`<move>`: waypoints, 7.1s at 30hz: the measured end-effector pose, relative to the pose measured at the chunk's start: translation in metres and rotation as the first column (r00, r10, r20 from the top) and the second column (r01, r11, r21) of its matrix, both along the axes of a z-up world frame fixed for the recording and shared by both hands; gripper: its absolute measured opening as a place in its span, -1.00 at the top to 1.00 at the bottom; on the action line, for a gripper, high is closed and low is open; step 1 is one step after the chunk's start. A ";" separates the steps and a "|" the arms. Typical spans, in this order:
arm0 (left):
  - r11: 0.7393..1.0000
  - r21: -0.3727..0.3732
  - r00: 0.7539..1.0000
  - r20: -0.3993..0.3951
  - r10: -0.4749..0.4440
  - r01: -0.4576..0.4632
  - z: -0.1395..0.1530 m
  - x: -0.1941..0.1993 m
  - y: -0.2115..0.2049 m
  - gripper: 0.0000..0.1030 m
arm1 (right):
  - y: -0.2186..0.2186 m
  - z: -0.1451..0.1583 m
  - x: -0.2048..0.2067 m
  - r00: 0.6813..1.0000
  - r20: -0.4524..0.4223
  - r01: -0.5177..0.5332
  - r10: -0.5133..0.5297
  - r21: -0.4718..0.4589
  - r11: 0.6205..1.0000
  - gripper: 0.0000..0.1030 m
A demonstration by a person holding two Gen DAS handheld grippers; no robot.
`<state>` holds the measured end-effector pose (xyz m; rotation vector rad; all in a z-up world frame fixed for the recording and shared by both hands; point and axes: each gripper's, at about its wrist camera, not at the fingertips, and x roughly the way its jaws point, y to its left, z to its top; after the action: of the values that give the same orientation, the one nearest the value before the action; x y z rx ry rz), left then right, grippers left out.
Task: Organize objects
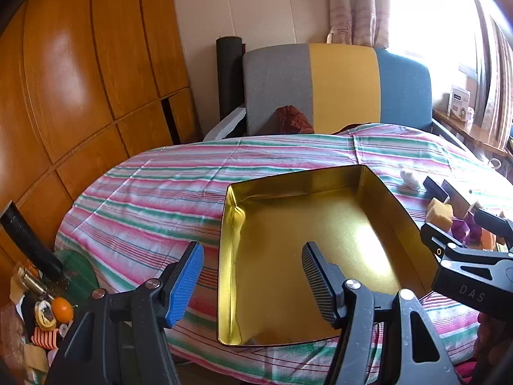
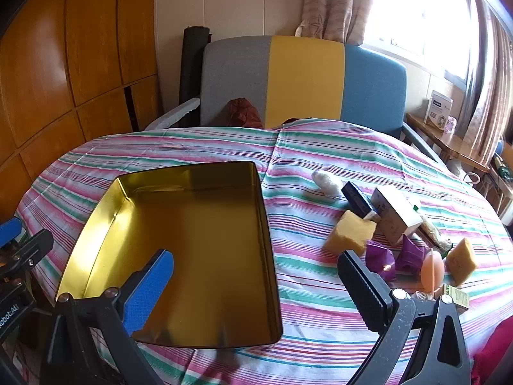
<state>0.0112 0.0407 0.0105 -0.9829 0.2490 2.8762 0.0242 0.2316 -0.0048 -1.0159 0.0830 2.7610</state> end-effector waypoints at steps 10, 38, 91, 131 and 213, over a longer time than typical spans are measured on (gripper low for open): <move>0.987 0.092 0.988 0.068 -0.136 0.130 -0.003 -0.004 0.013 -0.26 | 0.037 0.003 0.010 0.998 -0.007 0.068 -0.068 -0.003 0.998 -1.00; 0.953 0.083 0.937 0.177 -0.302 0.291 -0.009 -0.019 0.111 -0.33 | 0.224 0.016 0.060 0.925 -0.004 0.380 -0.381 -0.067 0.923 -1.00; 0.818 0.187 0.700 0.436 -0.566 0.544 -0.067 -0.100 0.290 -0.06 | 0.338 -0.026 0.083 0.882 0.023 0.425 -0.472 -0.472 0.772 -1.00; 0.922 0.354 0.890 0.355 -0.285 0.154 -0.041 -0.104 -0.014 -0.06 | 0.324 -0.086 0.058 0.767 0.563 0.472 -0.307 -0.172 0.865 -0.44; 0.883 0.439 0.929 0.371 -0.011 -0.165 -0.068 -0.087 -0.167 -0.32 | -0.143 -0.093 -0.205 0.859 0.418 -0.195 0.296 -0.269 0.943 -0.64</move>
<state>-0.0761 -0.1259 -0.0579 -1.4004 -0.4978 2.5441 -0.1806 0.0883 -0.0982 -1.8271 0.2015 2.6840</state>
